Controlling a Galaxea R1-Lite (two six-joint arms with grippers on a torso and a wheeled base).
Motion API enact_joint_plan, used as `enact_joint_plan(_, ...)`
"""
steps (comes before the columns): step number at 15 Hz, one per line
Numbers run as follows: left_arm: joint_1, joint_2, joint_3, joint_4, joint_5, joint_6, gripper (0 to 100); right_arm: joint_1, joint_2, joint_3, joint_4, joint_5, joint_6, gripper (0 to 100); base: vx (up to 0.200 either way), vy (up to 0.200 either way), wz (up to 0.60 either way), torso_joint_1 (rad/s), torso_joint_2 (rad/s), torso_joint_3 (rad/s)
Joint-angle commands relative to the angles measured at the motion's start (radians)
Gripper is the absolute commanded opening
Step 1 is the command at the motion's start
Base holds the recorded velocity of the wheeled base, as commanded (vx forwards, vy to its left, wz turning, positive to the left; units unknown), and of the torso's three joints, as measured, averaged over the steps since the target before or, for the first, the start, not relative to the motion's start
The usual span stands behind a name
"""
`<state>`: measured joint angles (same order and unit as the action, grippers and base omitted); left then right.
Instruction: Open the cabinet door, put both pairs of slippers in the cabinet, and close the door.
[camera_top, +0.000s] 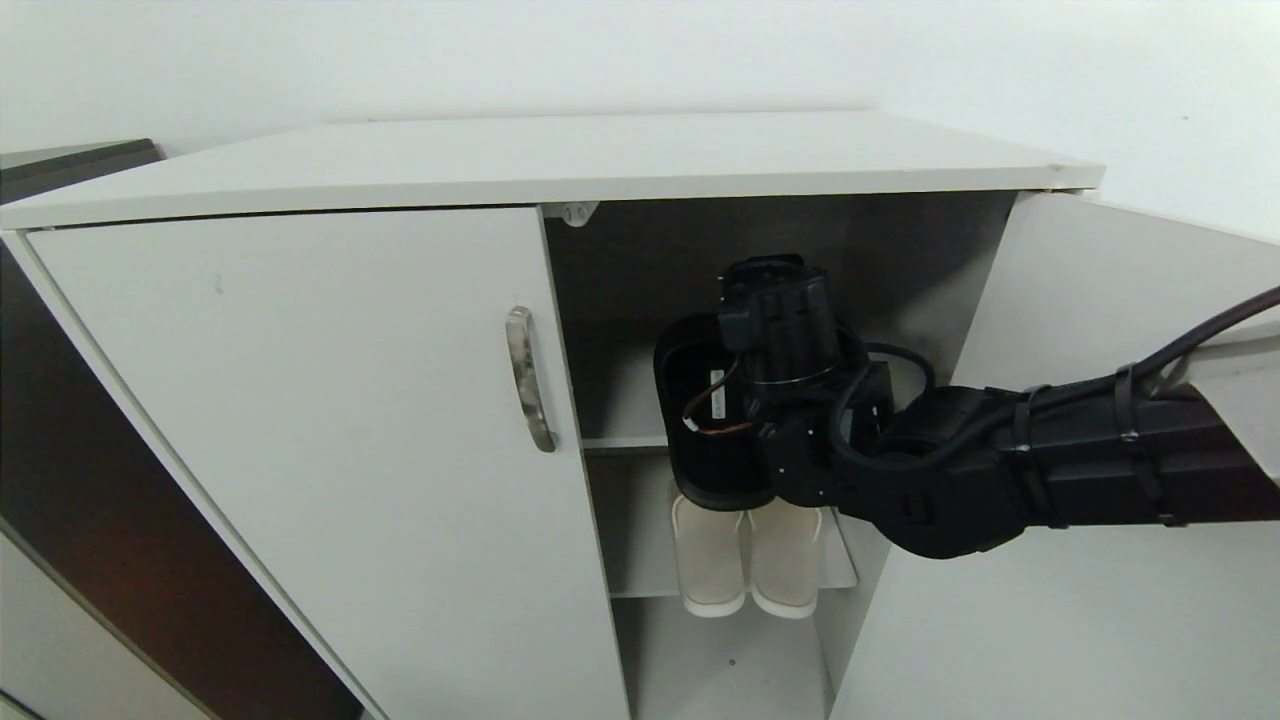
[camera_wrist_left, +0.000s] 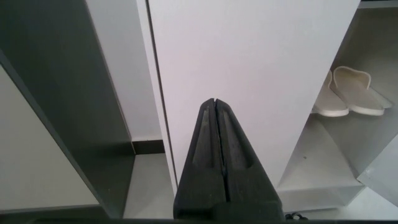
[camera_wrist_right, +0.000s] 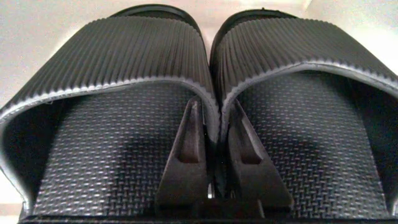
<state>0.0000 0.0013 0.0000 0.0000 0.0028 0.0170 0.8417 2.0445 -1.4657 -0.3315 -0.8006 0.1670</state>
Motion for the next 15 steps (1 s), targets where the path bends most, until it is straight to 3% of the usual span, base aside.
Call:
enact_joint_plan(1,0.000,-0.001,0.000,0.000,0.000,0.000,0,-0.010,0.043,-0.048,0.000,0.001,-0.006,0,0.000,0.000,0.00,0.000,0.00,0.000)
enact_joint_plan(9,0.000,-0.001,0.000,0.000,0.003,0.000,0,-0.076,0.163,-0.308,0.112,0.031,-0.012,0,0.000,0.000,0.00,0.000,0.00,0.000)
enact_joint_plan(15,0.000,-0.001,0.000,0.000,0.003,0.001,0,-0.092,0.204,-0.332,0.120,0.031,-0.014,0,0.000,0.000,0.00,0.000,0.00,0.000)
